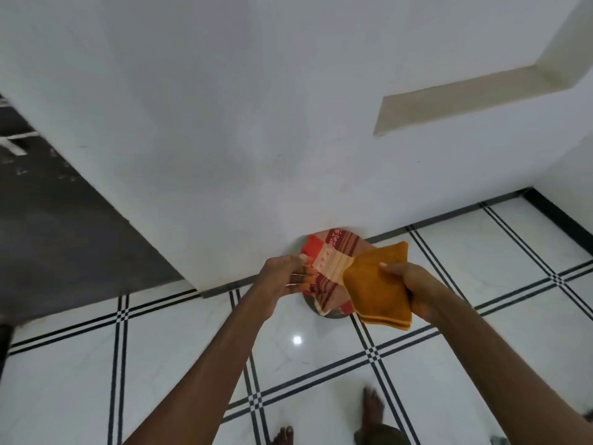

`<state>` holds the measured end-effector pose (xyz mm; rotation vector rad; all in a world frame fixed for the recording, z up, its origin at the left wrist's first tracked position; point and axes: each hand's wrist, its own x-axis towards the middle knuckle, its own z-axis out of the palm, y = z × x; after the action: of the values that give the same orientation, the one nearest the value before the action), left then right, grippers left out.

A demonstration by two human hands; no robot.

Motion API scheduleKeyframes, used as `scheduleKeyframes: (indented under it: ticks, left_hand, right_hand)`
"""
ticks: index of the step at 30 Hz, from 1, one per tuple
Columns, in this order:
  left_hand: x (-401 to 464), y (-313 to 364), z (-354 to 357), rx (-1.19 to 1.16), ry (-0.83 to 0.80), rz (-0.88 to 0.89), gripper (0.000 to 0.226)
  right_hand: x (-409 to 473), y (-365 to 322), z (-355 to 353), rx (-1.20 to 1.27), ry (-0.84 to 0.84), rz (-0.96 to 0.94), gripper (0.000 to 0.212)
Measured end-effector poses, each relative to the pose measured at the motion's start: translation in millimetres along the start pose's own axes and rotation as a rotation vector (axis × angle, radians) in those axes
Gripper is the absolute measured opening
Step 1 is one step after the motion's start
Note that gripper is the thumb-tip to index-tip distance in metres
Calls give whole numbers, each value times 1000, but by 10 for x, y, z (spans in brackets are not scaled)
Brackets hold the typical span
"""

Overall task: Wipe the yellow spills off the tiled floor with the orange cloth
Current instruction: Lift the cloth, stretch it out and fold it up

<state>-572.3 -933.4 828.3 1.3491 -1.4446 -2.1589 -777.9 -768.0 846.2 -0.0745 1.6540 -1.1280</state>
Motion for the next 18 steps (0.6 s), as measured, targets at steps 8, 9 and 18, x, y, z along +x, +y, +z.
scheduleKeyframes:
  ticks: [8, 9, 18]
  left_hand:
    - [1356, -383, 620, -22, 206, -178, 27]
    - [1497, -485, 678, -36, 240, -212, 27]
    - [3026, -1292, 894, -149, 463, -340, 22]
  right_hand:
    - [1888, -100, -705, -74, -70, 146, 58]
    - [2113, -88, -742, -90, -79, 174, 59]
    - [4320, 230, -810, -162, -163, 271, 63]
